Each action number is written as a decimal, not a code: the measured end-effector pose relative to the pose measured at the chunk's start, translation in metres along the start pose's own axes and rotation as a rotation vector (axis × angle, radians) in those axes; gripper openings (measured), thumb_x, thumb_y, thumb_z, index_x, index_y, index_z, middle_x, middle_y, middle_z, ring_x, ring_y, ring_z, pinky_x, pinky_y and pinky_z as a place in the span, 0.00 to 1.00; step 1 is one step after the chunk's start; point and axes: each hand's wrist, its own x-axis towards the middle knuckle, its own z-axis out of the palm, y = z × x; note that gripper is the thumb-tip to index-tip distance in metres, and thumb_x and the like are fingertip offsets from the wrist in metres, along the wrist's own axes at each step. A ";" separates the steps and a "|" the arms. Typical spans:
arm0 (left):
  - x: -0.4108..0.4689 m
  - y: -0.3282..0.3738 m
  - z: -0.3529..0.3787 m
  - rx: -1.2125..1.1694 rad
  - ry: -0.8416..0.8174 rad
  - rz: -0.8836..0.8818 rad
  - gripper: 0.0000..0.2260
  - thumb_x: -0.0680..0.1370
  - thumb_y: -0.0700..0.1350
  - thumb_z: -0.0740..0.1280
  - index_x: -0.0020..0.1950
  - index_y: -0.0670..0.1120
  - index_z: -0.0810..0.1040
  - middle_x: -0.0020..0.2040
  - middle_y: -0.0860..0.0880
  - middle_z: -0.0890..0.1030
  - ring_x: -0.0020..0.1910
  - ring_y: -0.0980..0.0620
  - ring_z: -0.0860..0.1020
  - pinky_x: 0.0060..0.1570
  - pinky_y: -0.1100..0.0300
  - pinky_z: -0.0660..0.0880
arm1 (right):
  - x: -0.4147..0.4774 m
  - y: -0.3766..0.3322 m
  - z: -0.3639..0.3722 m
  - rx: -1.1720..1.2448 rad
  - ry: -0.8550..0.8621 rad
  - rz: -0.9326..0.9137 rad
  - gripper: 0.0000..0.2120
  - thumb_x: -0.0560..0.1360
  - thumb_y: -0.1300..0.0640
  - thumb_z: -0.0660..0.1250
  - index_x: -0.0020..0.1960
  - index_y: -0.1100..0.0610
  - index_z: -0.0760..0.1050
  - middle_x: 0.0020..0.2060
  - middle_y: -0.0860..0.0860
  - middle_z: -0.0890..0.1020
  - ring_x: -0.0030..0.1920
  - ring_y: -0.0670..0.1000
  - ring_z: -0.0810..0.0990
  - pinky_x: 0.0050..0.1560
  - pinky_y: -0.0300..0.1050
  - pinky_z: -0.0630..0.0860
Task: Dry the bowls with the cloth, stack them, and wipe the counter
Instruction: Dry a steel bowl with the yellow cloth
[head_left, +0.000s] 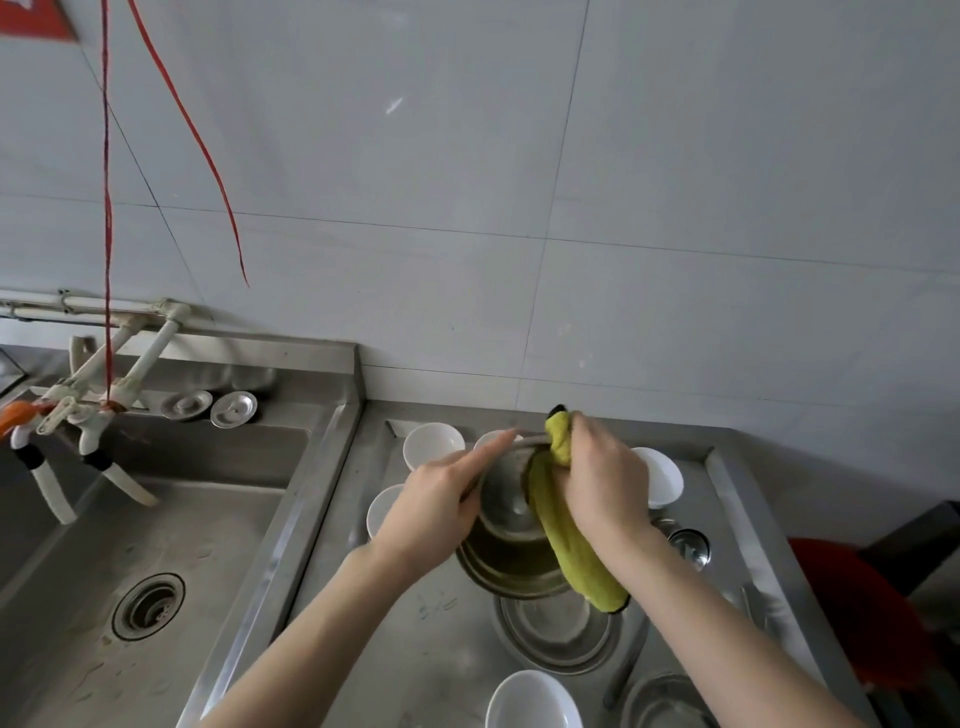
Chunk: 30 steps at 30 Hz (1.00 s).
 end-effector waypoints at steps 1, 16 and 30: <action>0.003 0.004 -0.001 0.074 -0.026 0.048 0.32 0.79 0.39 0.61 0.74 0.66 0.57 0.54 0.50 0.82 0.49 0.49 0.80 0.49 0.50 0.79 | -0.003 -0.002 0.003 -0.036 -0.006 -0.075 0.10 0.68 0.60 0.74 0.45 0.57 0.73 0.35 0.51 0.79 0.31 0.54 0.78 0.28 0.41 0.62; -0.015 -0.005 0.008 -0.221 0.274 -0.175 0.36 0.72 0.31 0.65 0.67 0.69 0.65 0.53 0.66 0.79 0.54 0.63 0.77 0.55 0.64 0.75 | 0.005 0.009 0.001 0.293 -0.103 0.374 0.14 0.67 0.48 0.76 0.41 0.54 0.73 0.33 0.48 0.79 0.34 0.52 0.78 0.33 0.43 0.73; -0.021 -0.015 0.008 -0.216 0.248 -0.197 0.38 0.75 0.41 0.71 0.76 0.64 0.56 0.65 0.60 0.76 0.62 0.57 0.77 0.57 0.53 0.78 | 0.009 -0.003 -0.002 0.167 -0.108 0.169 0.08 0.72 0.53 0.71 0.43 0.54 0.73 0.35 0.49 0.79 0.34 0.52 0.77 0.32 0.42 0.71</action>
